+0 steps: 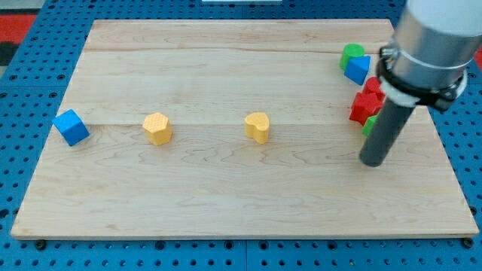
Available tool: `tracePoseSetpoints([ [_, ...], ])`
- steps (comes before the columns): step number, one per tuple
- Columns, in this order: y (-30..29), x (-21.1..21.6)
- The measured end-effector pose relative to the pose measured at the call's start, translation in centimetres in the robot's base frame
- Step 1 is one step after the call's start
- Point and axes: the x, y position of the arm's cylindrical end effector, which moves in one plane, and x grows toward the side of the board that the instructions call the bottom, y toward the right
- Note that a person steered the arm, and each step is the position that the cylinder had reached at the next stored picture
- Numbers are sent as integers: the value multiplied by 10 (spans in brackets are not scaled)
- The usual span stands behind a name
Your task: Point your arm at yellow heart
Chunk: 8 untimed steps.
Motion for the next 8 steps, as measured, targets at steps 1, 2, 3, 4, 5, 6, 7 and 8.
tracePoseSetpoints([
  [1, -39, 5],
  [2, -62, 1],
  [3, -77, -32],
  [4, -78, -62],
  [5, -98, -98],
  [6, -136, -128],
  [7, -176, -130],
  [8, -197, -119],
])
